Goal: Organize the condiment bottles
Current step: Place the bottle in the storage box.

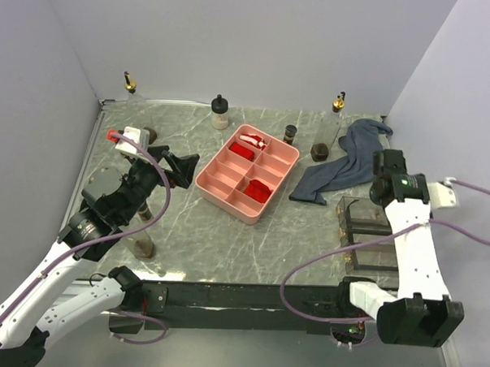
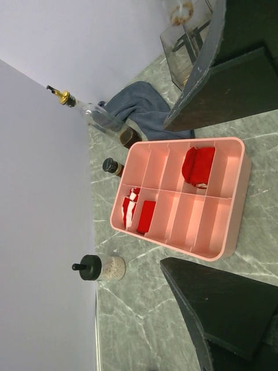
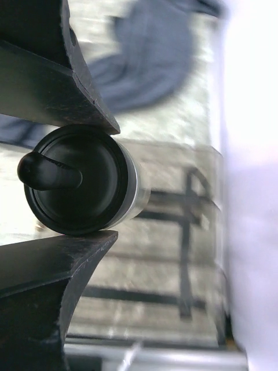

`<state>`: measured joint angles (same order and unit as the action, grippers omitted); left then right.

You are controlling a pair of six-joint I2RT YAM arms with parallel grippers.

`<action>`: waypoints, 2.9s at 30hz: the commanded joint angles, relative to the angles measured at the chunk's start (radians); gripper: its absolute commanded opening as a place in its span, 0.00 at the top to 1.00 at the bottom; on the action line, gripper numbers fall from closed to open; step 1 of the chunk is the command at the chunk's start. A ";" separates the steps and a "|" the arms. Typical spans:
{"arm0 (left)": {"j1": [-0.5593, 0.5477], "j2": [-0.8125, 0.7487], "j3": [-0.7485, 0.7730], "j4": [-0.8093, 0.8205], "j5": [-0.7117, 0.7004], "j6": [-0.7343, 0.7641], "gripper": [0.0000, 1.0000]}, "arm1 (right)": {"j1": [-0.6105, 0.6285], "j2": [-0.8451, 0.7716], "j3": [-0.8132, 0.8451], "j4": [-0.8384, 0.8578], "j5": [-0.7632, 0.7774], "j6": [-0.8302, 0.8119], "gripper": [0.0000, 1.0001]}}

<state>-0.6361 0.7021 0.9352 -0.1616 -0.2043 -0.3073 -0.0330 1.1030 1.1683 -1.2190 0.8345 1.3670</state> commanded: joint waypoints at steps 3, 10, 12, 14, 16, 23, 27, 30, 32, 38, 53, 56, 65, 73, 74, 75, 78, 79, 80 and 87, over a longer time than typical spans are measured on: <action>0.006 0.005 -0.003 0.033 -0.007 0.016 0.03 | -0.208 -0.126 -0.112 0.083 0.063 -0.021 1.00; 0.004 0.007 -0.009 0.034 -0.026 0.019 0.03 | -0.372 -0.120 -0.205 0.144 0.060 -0.084 1.00; 0.006 0.008 -0.009 0.034 -0.035 0.017 0.03 | -0.410 -0.101 -0.206 0.133 0.064 -0.088 1.00; 0.006 0.010 -0.009 0.030 -0.046 0.017 0.03 | -0.429 -0.106 -0.217 0.147 0.066 -0.106 1.00; 0.004 0.010 -0.007 0.027 -0.052 0.017 0.03 | -0.453 -0.114 -0.232 0.165 0.061 -0.127 1.00; 0.004 0.007 -0.012 0.033 -0.058 0.020 0.03 | -0.469 -0.115 -0.256 0.177 0.095 -0.108 1.00; 0.006 0.011 -0.012 0.031 -0.053 0.020 0.03 | -0.473 -0.095 -0.282 0.213 0.075 -0.108 1.00; 0.004 0.017 -0.009 0.031 -0.049 0.019 0.03 | -0.478 -0.072 -0.288 0.196 0.089 -0.071 1.00; 0.006 0.017 -0.009 0.030 -0.044 0.019 0.03 | -0.482 -0.061 -0.285 0.179 0.100 -0.046 1.00; 0.004 0.008 -0.010 0.031 -0.052 0.019 0.03 | -0.485 -0.068 -0.331 0.234 0.100 -0.049 1.00; 0.004 0.017 -0.010 0.033 -0.058 0.022 0.03 | -0.516 0.038 -0.335 0.291 0.081 -0.003 0.74; 0.006 0.014 -0.012 0.031 -0.064 0.022 0.03 | -0.519 0.067 -0.308 0.259 0.084 0.009 0.63; 0.006 0.007 -0.012 0.031 -0.067 0.023 0.03 | -0.521 0.028 -0.317 0.289 0.095 -0.046 0.18; 0.004 -0.003 -0.013 0.033 -0.066 0.023 0.03 | -0.521 0.018 -0.283 0.273 0.064 -0.101 0.02; 0.006 -0.003 -0.013 0.034 -0.064 0.022 0.03 | -0.521 0.012 -0.277 0.277 0.055 -0.120 0.01; 0.006 -0.001 -0.013 0.034 -0.064 0.022 0.03 | -0.519 -0.006 -0.272 0.289 0.045 -0.144 0.00; 0.006 0.000 -0.012 0.031 -0.063 0.023 0.03 | -0.519 -0.037 -0.262 0.363 -0.012 -0.270 0.00; 0.006 -0.001 -0.009 0.031 -0.064 0.023 0.03 | -0.519 -0.040 -0.245 0.377 -0.046 -0.293 0.00; 0.006 -0.001 -0.007 0.030 -0.066 0.023 0.03 | -0.519 -0.040 -0.236 0.378 -0.064 -0.310 0.00; 0.006 -0.018 -0.009 0.028 -0.090 0.025 0.03 | -0.506 -0.054 -0.160 0.450 -0.337 -0.566 0.00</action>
<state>-0.6353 0.7052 0.9199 -0.1619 -0.2626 -0.3000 -0.5480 1.0813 0.9554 -0.8631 0.6830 1.0016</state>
